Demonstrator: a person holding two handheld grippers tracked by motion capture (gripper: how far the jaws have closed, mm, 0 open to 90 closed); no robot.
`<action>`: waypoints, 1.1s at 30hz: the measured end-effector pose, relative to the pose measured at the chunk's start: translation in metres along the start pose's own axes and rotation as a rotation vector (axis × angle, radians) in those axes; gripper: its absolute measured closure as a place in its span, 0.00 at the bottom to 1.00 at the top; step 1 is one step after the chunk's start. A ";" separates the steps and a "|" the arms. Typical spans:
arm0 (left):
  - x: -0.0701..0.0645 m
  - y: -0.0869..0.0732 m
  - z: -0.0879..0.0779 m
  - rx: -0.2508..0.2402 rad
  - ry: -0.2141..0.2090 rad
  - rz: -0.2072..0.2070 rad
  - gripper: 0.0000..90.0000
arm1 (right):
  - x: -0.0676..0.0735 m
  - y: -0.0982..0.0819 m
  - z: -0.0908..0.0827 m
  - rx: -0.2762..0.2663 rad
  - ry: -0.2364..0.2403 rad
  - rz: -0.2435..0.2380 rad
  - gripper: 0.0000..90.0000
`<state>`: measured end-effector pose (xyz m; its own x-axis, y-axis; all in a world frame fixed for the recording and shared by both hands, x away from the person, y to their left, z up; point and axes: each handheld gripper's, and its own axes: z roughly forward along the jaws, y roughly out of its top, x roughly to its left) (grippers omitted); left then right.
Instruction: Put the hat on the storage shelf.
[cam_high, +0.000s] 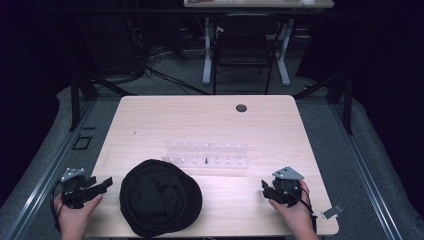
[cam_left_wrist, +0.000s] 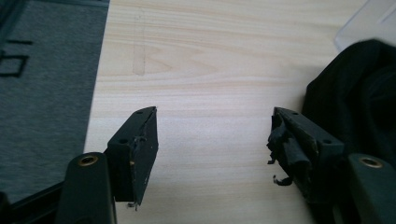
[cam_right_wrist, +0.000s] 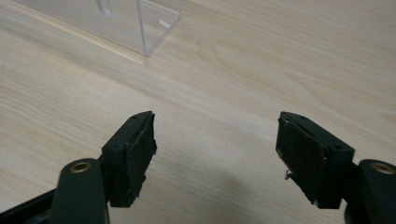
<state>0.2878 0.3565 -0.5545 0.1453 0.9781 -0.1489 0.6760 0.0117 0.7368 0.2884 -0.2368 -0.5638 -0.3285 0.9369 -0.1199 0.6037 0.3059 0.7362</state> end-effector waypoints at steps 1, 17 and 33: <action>-0.002 0.000 0.000 0.009 0.007 0.008 0.37 | 0.000 0.000 0.000 0.000 0.000 0.000 0.30; -0.012 0.005 -0.007 0.009 -0.066 0.025 0.53 | -0.002 0.002 -0.007 -0.020 -0.005 0.029 0.51; -0.029 0.020 -0.017 0.056 -0.118 0.121 0.63 | -0.005 0.003 -0.013 -0.028 0.031 0.088 0.60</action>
<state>0.2852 0.3315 -0.5241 0.3097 0.9404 -0.1406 0.6869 -0.1190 0.7169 0.2828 -0.2425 -0.5526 -0.2976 0.9541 -0.0341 0.6106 0.2177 0.7614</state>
